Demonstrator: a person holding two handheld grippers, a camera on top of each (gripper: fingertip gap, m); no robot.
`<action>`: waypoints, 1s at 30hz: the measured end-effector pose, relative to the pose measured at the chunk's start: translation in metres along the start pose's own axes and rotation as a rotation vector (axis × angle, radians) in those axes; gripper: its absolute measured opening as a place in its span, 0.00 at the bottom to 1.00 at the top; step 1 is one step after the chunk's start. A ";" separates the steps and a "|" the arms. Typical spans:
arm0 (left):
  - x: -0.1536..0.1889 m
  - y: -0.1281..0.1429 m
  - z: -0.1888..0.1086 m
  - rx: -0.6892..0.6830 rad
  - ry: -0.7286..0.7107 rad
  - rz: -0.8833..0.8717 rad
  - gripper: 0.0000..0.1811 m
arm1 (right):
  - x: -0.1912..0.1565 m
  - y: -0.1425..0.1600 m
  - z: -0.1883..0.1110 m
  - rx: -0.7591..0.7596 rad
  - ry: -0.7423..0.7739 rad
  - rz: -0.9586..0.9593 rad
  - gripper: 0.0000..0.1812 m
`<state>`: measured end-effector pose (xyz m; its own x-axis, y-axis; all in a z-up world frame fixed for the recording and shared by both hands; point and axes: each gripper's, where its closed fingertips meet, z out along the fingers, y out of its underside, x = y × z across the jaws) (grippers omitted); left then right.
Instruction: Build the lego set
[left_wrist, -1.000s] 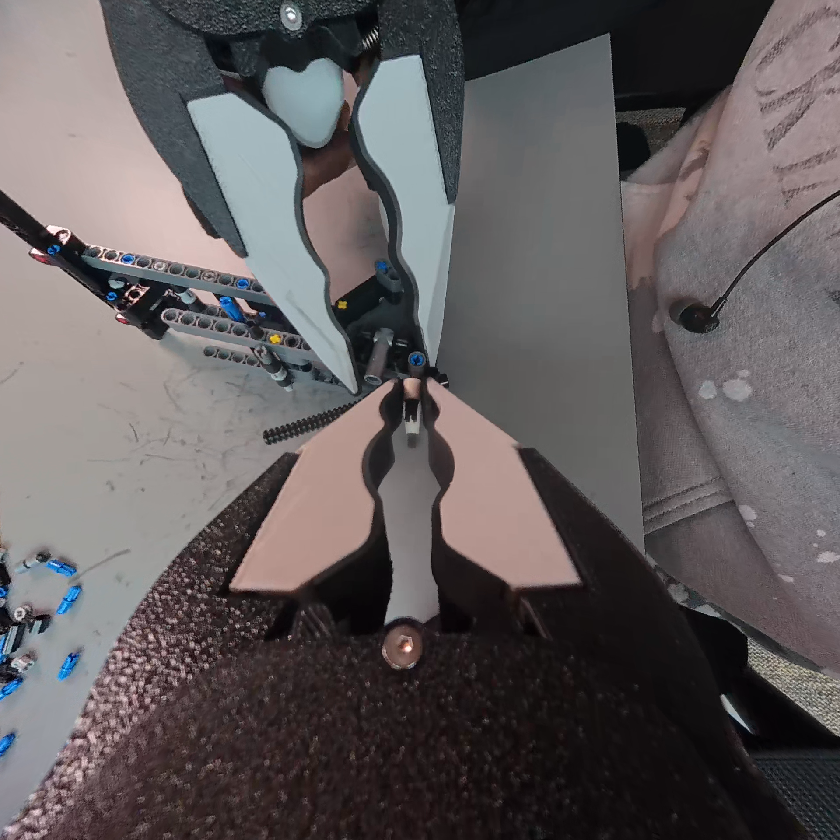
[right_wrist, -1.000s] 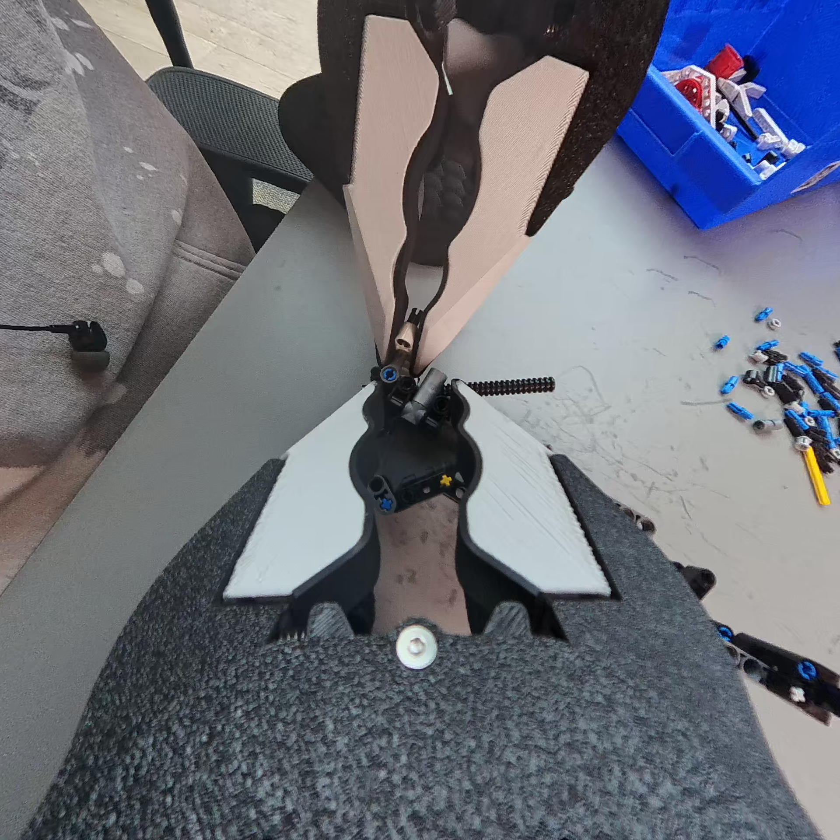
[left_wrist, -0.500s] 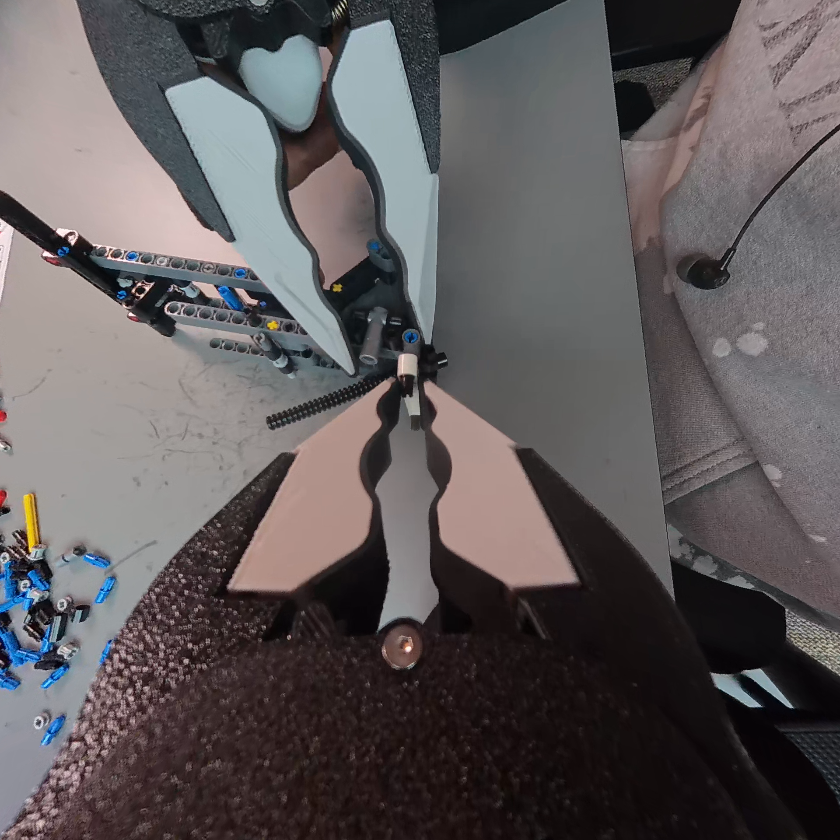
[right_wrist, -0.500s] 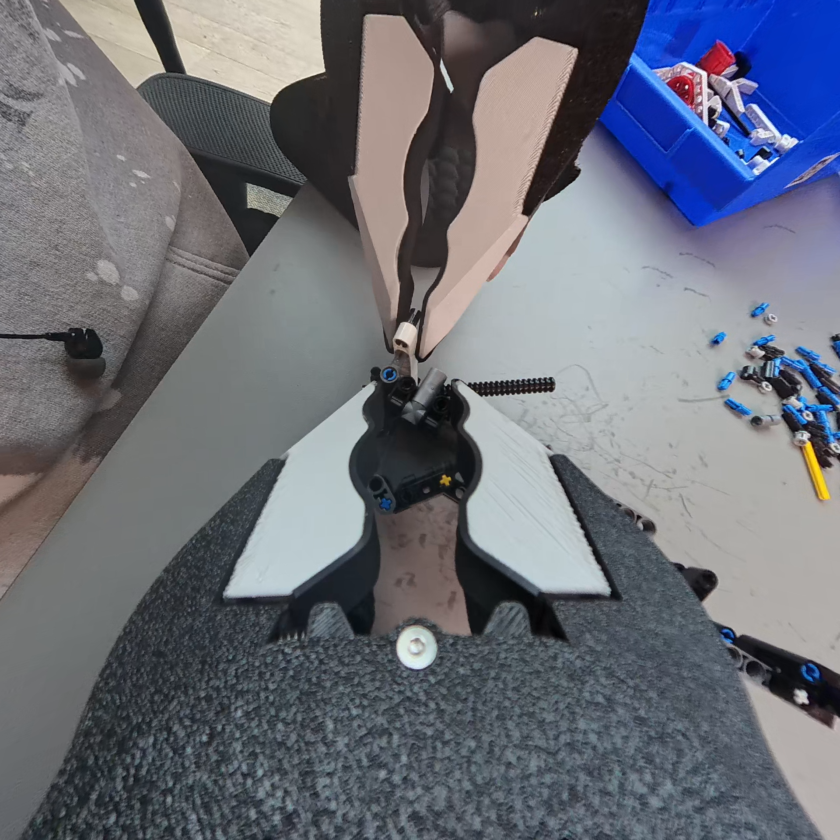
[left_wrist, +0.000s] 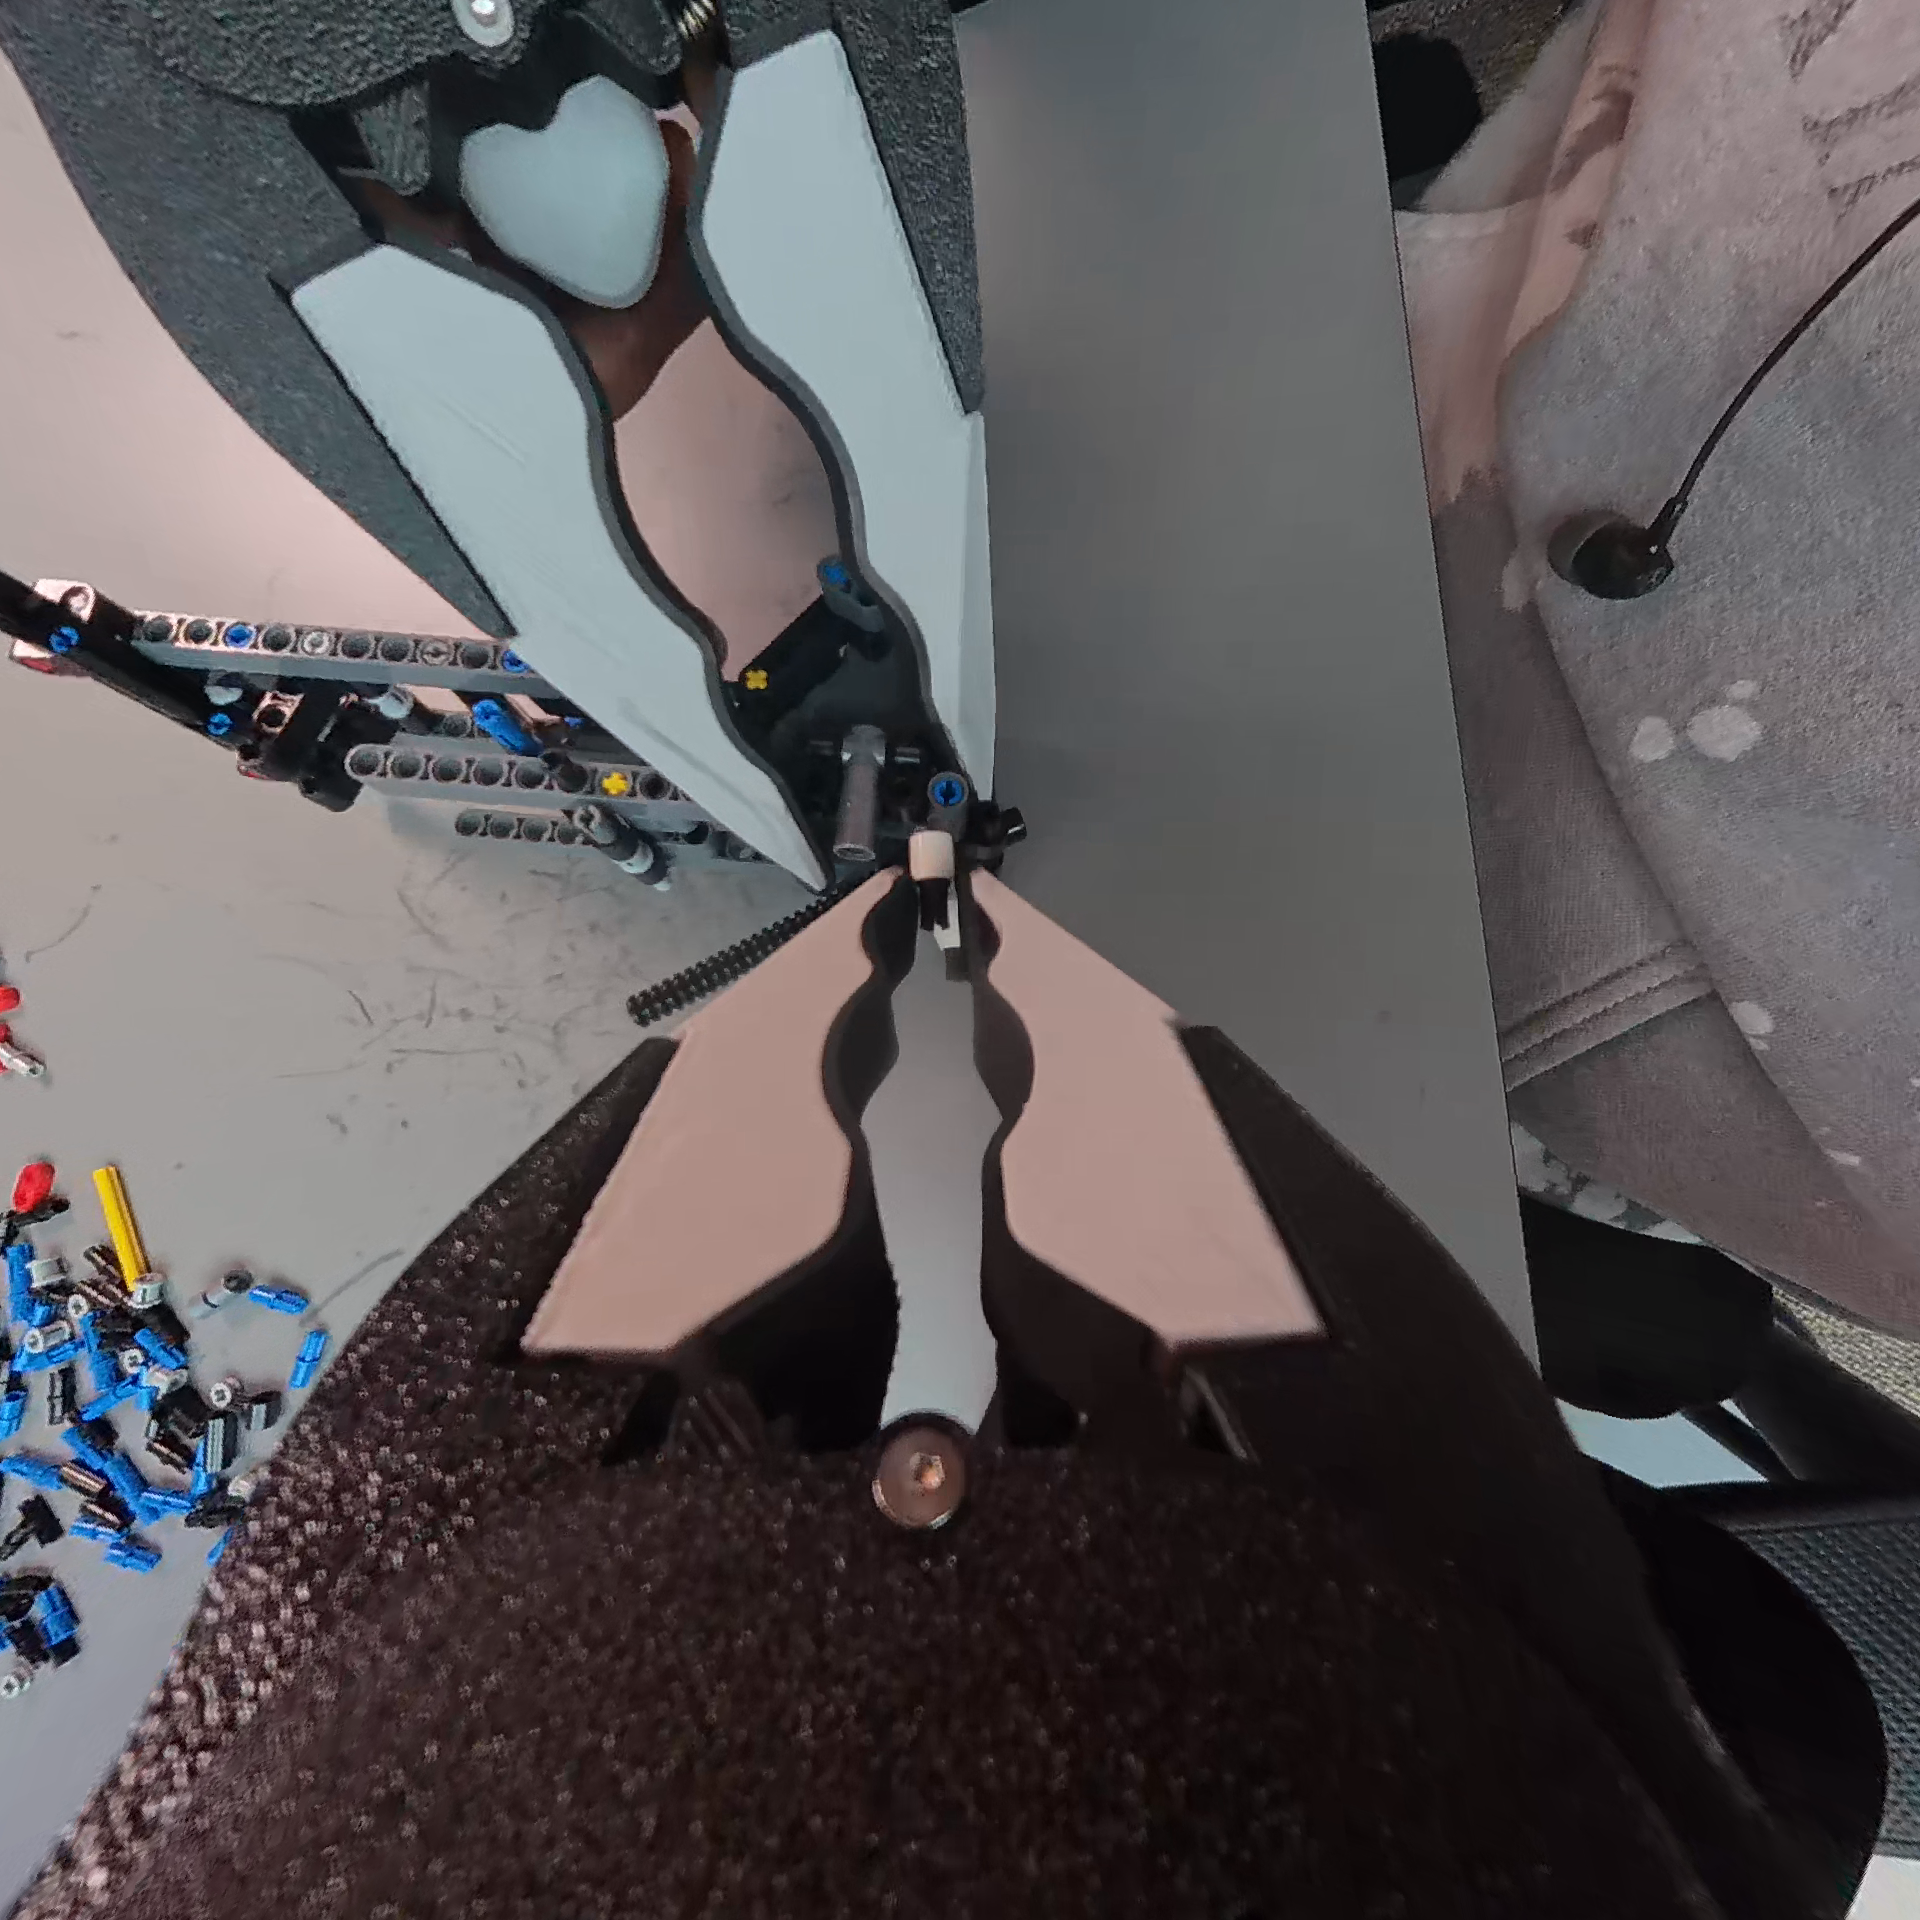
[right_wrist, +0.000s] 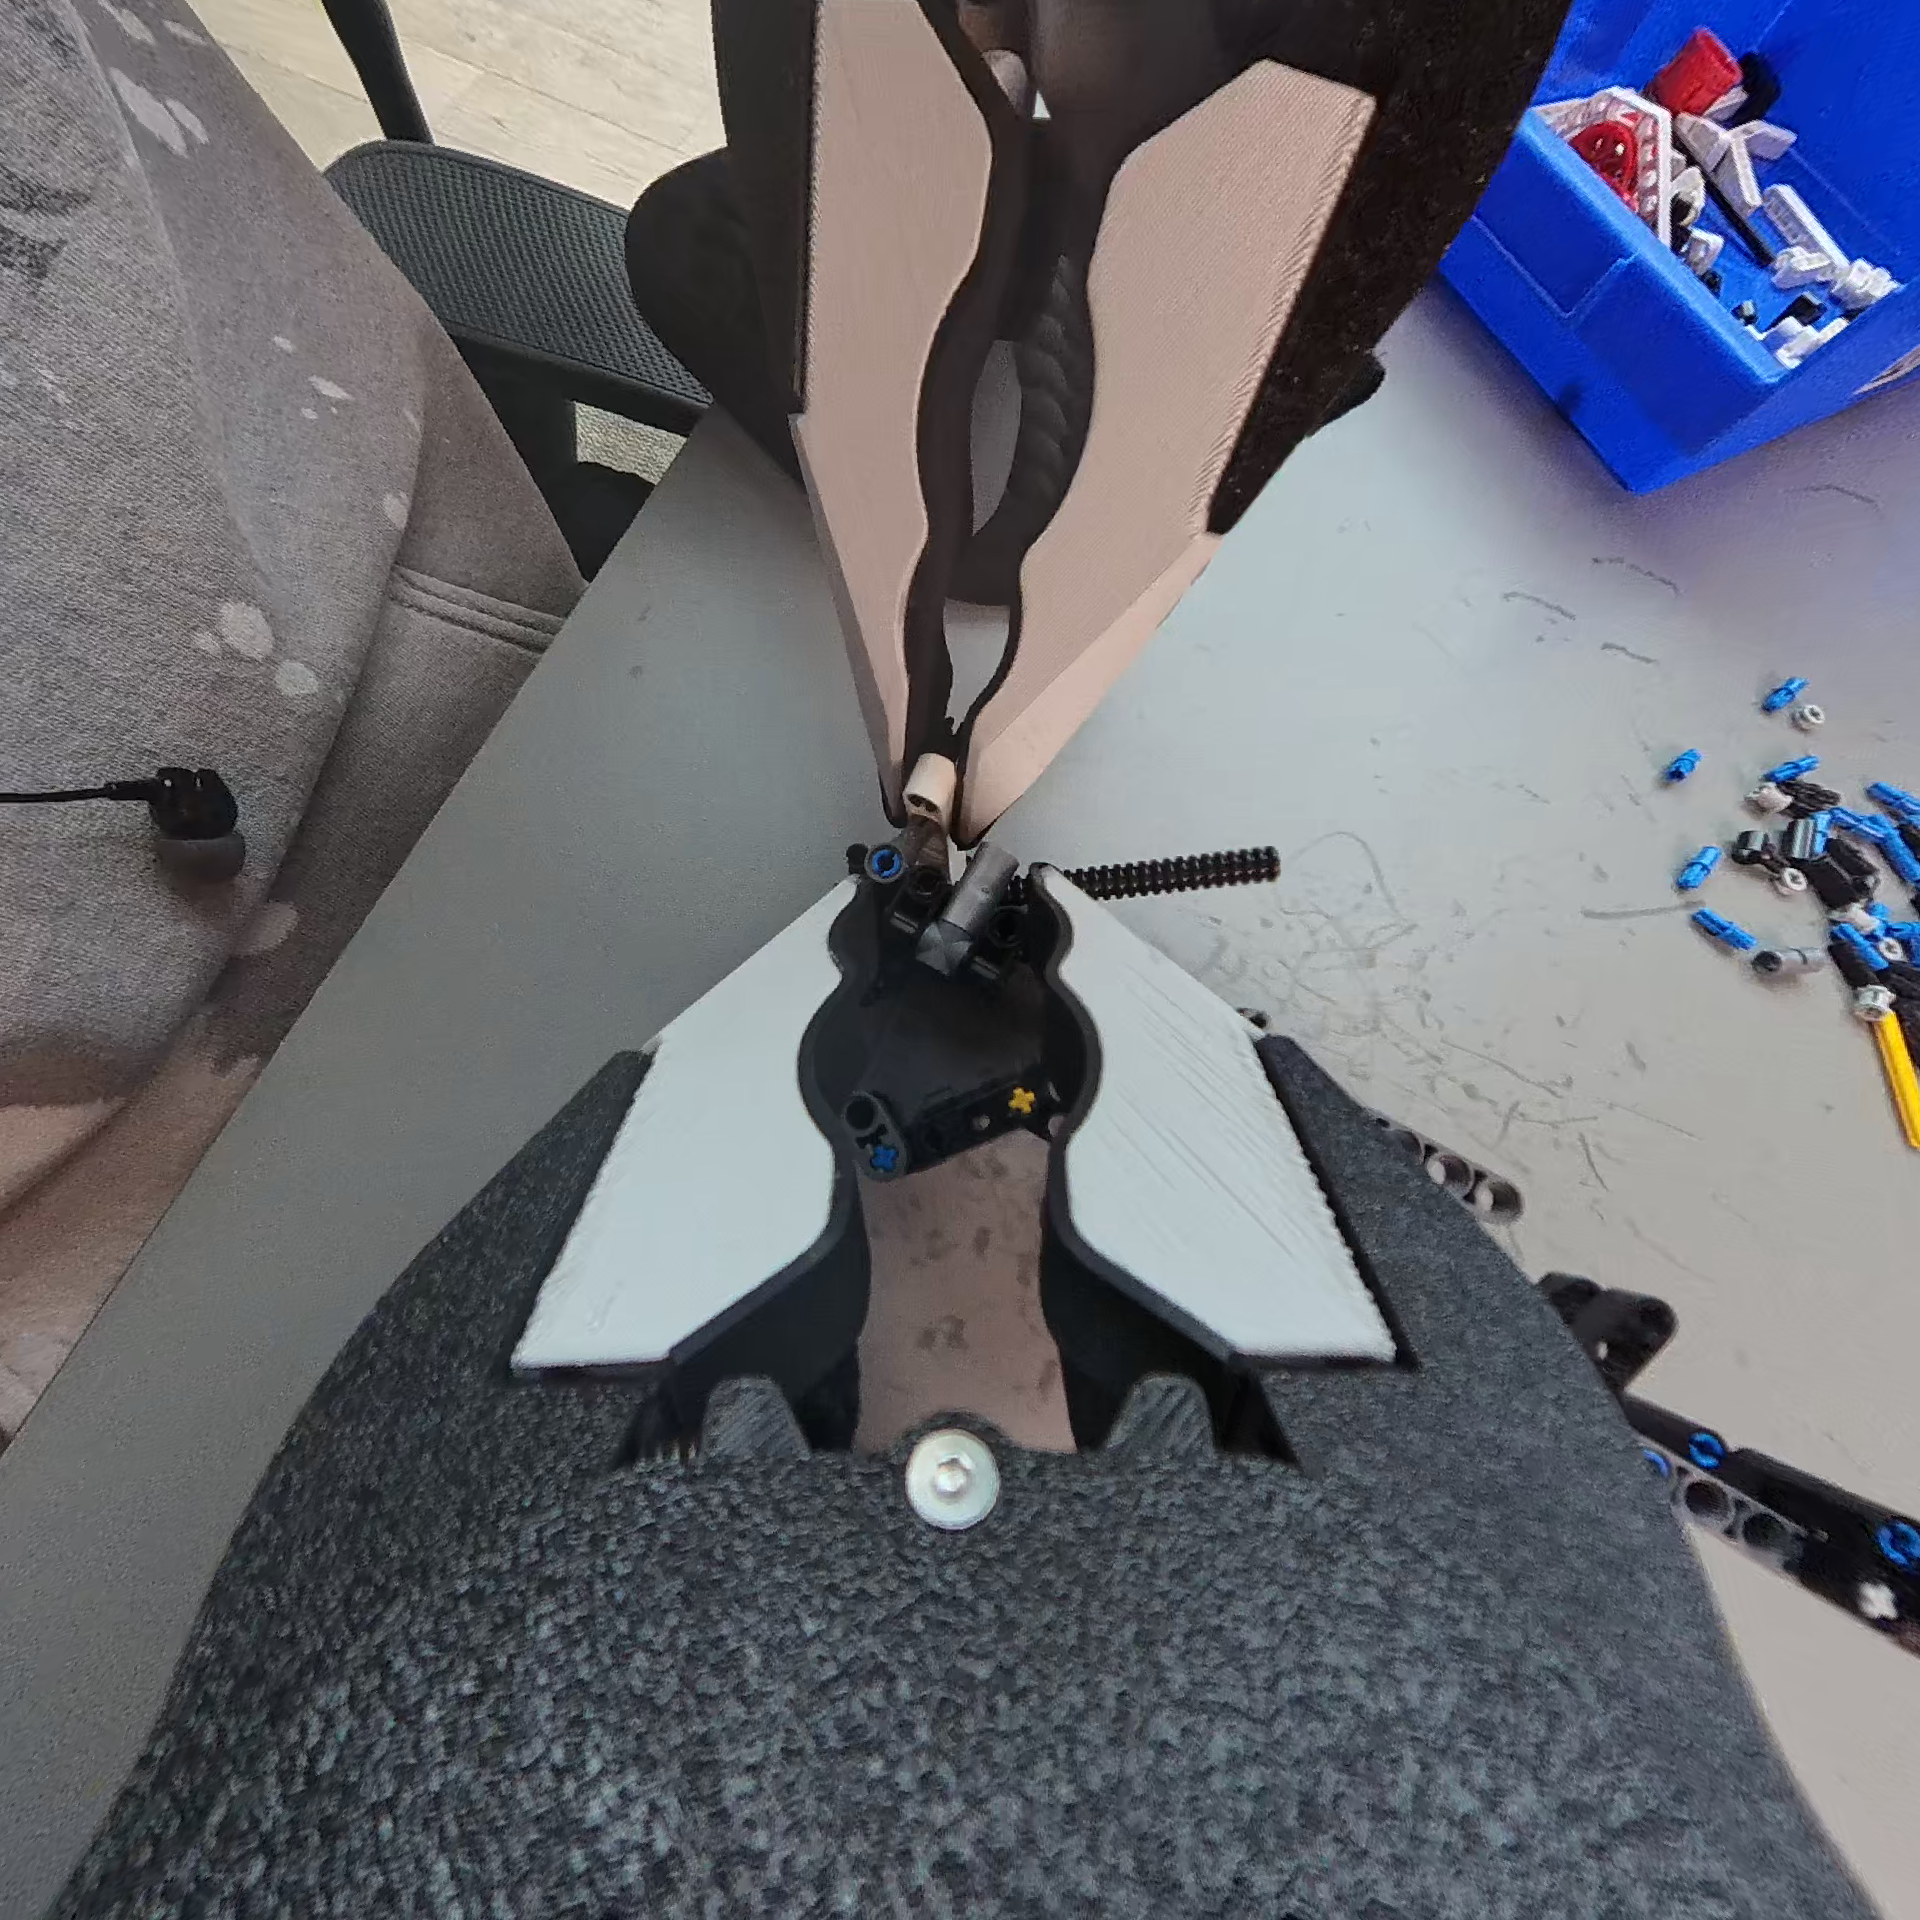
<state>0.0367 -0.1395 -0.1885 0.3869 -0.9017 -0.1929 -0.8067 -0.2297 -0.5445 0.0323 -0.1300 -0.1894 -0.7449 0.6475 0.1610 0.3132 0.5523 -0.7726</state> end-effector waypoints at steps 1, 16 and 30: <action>0.001 0.000 0.000 0.001 0.009 0.007 0.04 | -0.001 0.000 0.000 -0.004 -0.008 -0.002 0.16; 0.005 -0.007 0.000 0.048 0.031 0.000 0.05 | -0.009 -0.002 -0.015 0.110 0.189 -0.111 0.15; 0.007 -0.009 0.005 0.048 0.038 0.037 0.05 | -0.024 -0.008 -0.019 0.092 0.297 -0.265 0.08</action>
<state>0.0484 -0.1418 -0.1889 0.3396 -0.9226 -0.1831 -0.7973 -0.1791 -0.5764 0.0587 -0.1400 -0.1756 -0.5862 0.6200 0.5215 0.0697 0.6799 -0.7300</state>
